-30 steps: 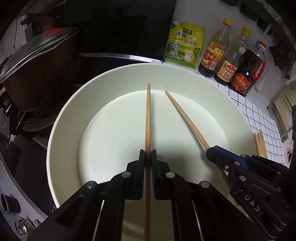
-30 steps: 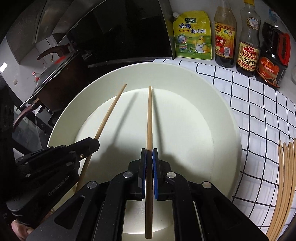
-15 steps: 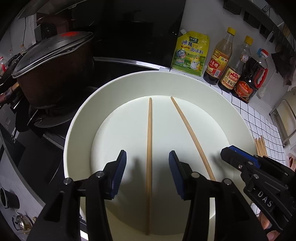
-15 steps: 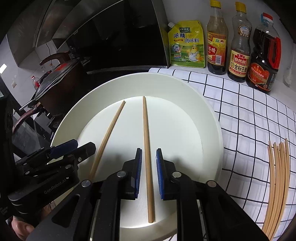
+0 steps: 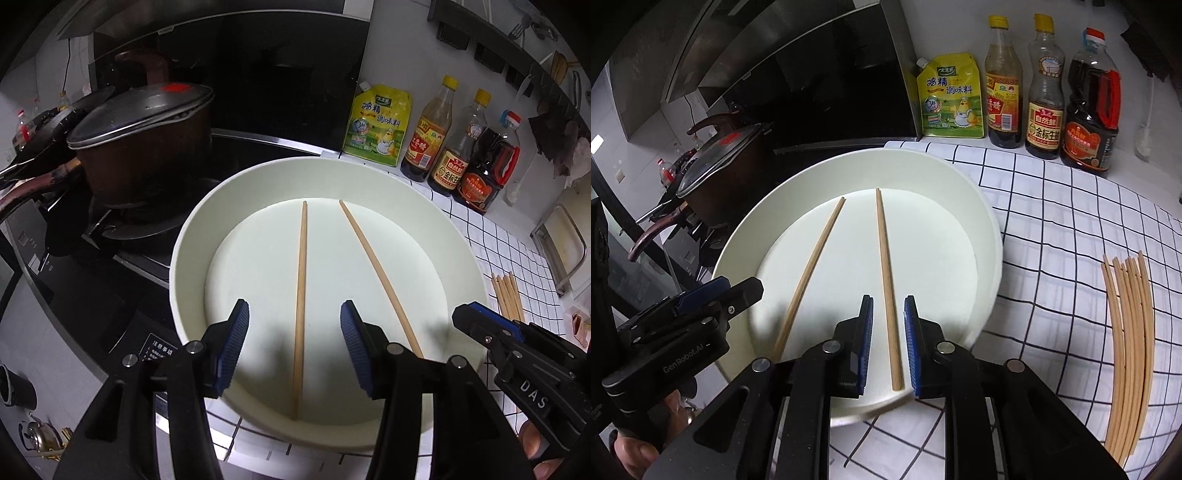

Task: Organize utensils
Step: 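Withdraw both open tools from the basin back toward the chopsticks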

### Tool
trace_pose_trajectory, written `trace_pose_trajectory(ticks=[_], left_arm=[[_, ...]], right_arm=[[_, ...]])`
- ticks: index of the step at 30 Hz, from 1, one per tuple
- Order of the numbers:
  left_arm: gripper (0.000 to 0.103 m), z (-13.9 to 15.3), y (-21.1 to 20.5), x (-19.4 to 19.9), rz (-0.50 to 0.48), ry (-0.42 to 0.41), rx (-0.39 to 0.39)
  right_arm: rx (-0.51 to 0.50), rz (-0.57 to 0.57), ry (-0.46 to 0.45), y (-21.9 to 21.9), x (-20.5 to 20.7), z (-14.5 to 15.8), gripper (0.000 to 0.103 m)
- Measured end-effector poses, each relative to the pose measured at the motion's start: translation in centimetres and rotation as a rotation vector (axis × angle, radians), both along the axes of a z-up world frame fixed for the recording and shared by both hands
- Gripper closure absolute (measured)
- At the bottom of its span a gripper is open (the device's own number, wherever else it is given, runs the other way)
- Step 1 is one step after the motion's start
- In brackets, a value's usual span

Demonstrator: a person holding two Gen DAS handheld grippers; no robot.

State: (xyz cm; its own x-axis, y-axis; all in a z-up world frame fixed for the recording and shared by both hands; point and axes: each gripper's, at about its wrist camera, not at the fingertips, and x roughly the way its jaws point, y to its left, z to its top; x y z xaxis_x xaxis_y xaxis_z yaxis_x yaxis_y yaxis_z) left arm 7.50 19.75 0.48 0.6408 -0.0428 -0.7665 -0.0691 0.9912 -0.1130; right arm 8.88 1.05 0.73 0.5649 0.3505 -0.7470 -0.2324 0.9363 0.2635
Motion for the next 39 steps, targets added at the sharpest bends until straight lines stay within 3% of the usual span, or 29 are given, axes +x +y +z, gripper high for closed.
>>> trace_pose_trajectory(ticks=[14,18,39], left_arm=[[0.045,1.4,-2.8,-3.2,-0.033,-0.039,0.012],[0.039,1.7,-4.4,-3.7,-0.058,-0.05,0.017],[0.03,1.4,-14.9,-6.4,-0.253,-0.063,-0.023]], right_arm=[[0.001,-0.049,-0.055,-3.4,-4.2,1.8,0.075],[0.002,-0.074,-0.062,-5.2,-5.3,1.9,0.074],[-0.022,-0.266,-0.063,-17.2,-11.3,0.3,0.063]])
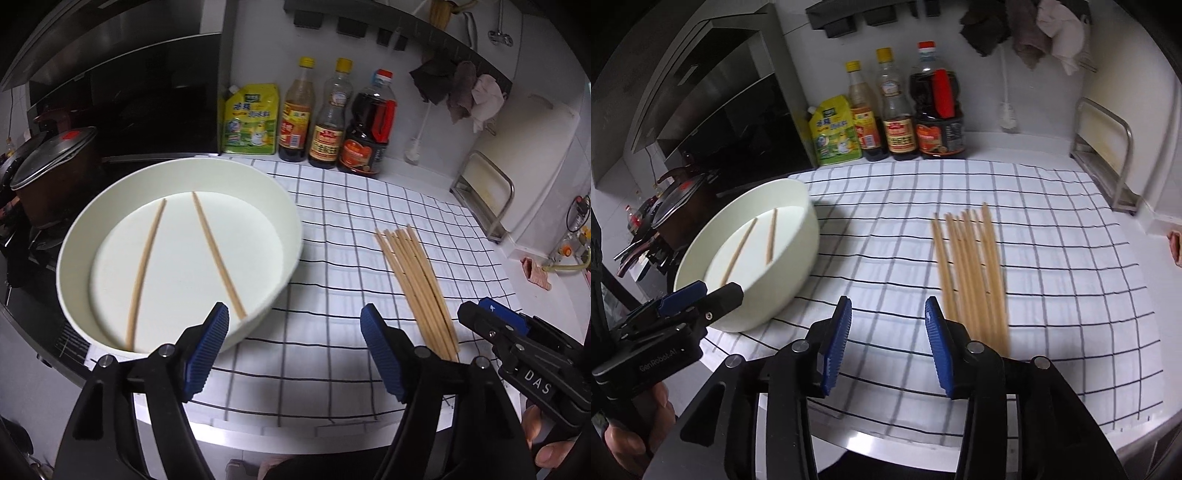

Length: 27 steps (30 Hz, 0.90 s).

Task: Organize utensils
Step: 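Withdraw both open tools from the basin back toward the chopsticks, then close the right tool on one chopstick while the left tool grasps another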

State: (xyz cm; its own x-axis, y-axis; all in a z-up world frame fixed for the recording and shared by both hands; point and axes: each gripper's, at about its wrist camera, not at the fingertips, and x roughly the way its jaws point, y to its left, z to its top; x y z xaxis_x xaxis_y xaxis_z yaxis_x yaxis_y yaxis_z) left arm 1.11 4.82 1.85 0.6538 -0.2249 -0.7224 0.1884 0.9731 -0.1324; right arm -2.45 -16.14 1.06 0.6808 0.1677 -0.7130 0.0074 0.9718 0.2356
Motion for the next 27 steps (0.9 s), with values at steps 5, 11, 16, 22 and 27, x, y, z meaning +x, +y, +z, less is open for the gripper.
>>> trace_pose_trajectory(ticks=[5,11,16,22,27], left_arm=[[0.026,-0.7,-2.7,0.0,-0.021,0.018,-0.014],[0.026,-2.0,-5.9,0.6,-0.049,0.046,-0.024],[0.026,-3.1,-7.8,1.5,-0.048,0.063,-0.017],[0.026,-4.8,-9.3,2.7,-0.045,0.094,-0.012],[0.022,-6.0,-9.9,3.7,-0.038,0.116,-0.004]], right_arm=[[-0.018,-0.05,0.022,-3.5,-0.5,-1.0,0.059],[-0.033,-0.084,0.053,-6.7,-0.1,-2.7,0.058],[-0.033,-0.095,0.077,-8.5,1.1,-4.3,0.056],[-0.042,-0.084,0.107,-9.6,2.9,-5.9,0.055],[-0.049,-0.072,0.123,-9.9,4.7,-7.0,0.053]])
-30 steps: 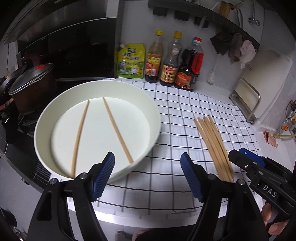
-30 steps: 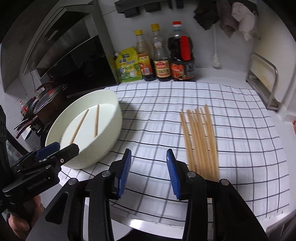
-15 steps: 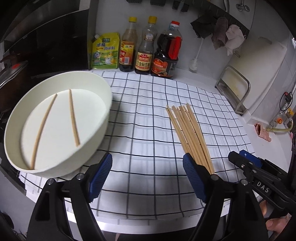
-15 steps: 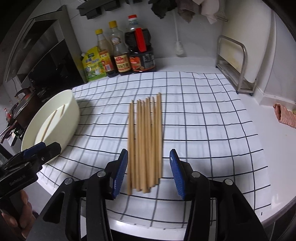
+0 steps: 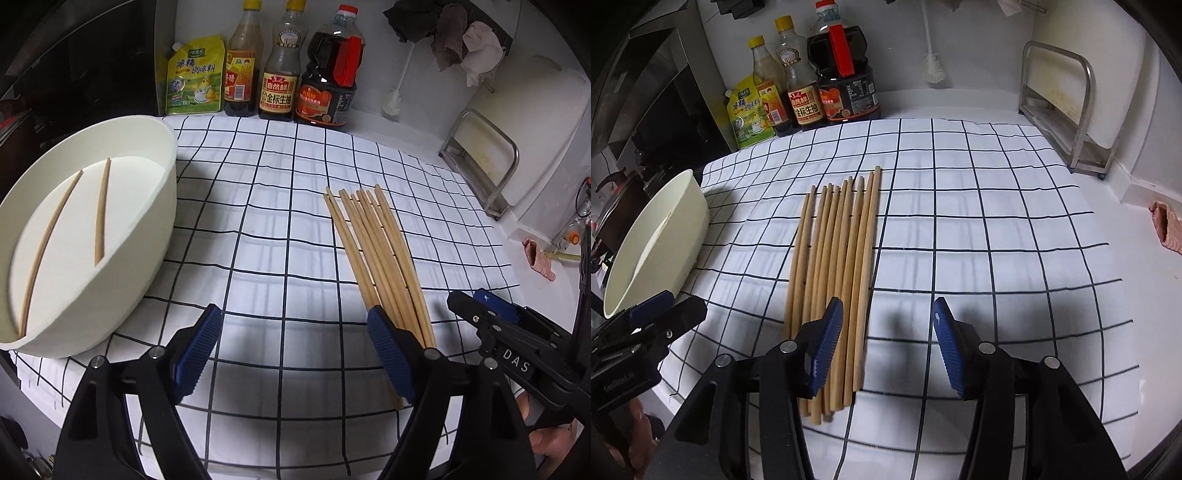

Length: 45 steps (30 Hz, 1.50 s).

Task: Organize utensils
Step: 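Close the right tool on one chopstick while the left tool grasps another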

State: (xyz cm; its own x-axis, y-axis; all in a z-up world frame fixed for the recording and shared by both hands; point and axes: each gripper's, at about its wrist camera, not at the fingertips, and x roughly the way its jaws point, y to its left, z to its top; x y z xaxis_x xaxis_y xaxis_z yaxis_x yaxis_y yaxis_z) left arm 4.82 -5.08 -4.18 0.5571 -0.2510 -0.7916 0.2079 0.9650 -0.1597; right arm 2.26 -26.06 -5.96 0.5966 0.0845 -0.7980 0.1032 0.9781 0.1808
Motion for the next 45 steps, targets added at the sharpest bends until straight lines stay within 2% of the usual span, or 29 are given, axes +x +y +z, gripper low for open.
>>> trace_pose_trajectory(ticks=[8,29,45], left_arm=[[0.016,-1.3,-0.3,1.2,0.013,0.022,-0.004],[0.016,-2.7,-1.5,2.5,0.019,0.038,0.003],[0.013,-3.7,-4.1,3.4,-0.003,0.042,0.043]], right_arm=[[-0.036,0.025,0.032,0.4,2.5,-1.5,0.052],[-0.132,0.042,0.063,0.6,4.3,-2.8,0.052],[-0.109,-0.036,0.064,-3.3,3.9,-2.9,0.052]])
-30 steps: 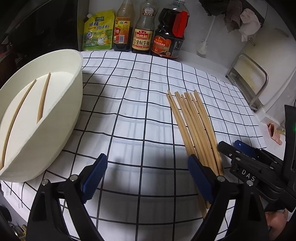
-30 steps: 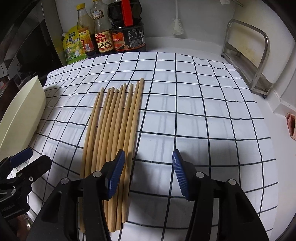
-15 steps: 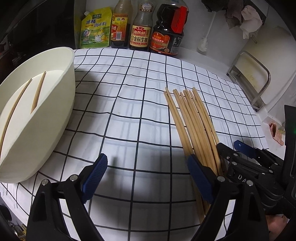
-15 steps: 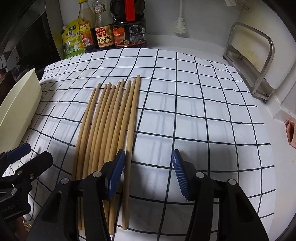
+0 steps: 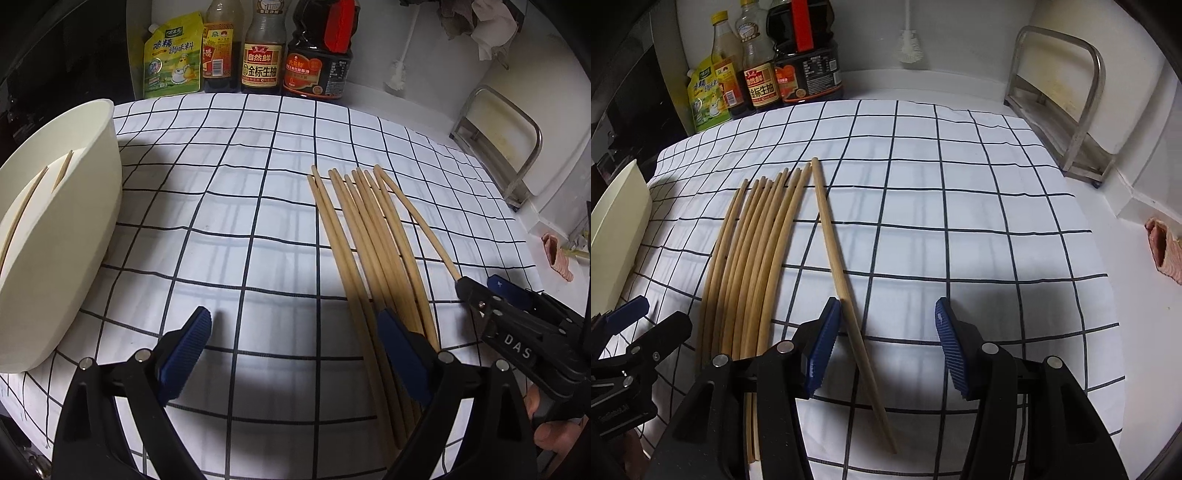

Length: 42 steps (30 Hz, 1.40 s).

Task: Organize utensils
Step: 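Close the right tool on one chopstick while the left tool grasps another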

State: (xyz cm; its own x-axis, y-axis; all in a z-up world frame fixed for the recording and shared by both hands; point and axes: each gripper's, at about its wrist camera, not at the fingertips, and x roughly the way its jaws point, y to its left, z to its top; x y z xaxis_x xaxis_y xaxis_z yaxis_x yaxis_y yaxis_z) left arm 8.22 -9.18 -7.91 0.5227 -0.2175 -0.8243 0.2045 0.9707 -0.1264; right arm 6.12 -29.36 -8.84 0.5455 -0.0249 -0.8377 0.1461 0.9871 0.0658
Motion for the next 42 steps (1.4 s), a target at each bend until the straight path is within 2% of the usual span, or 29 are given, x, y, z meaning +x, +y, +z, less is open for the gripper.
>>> trace_pose_trajectory(ticks=[7,10,16,32,36,42], left_arm=[[0.013,-0.8,-0.3,0.2,0.013,0.006,0.053],[0.007,-1.0,-0.4,0.3,0.016,0.008,0.072],[0.006,-0.9,-0.5,0.7,0.025,0.009,0.094],[0.006,-0.8,-0.6,0.7,0.035,0.02,0.109],[0.006,-0.9,-0.5,0.9,0.039,0.036,0.086],[0.006,-1.1,-1.4,0.9,0.028,0.035,0.113]], right_arm=[[-0.001,0.006,0.001,0.2,0.0,0.0,0.052],[-0.001,0.01,0.0,0.2,0.1,0.0,0.052],[-0.024,0.029,0.004,0.8,0.2,-0.1,0.051],[-0.025,0.032,0.004,0.9,0.2,0.0,0.051],[-0.025,0.034,0.004,1.0,0.2,0.0,0.051],[-0.021,0.034,0.004,1.2,0.2,0.0,0.051]])
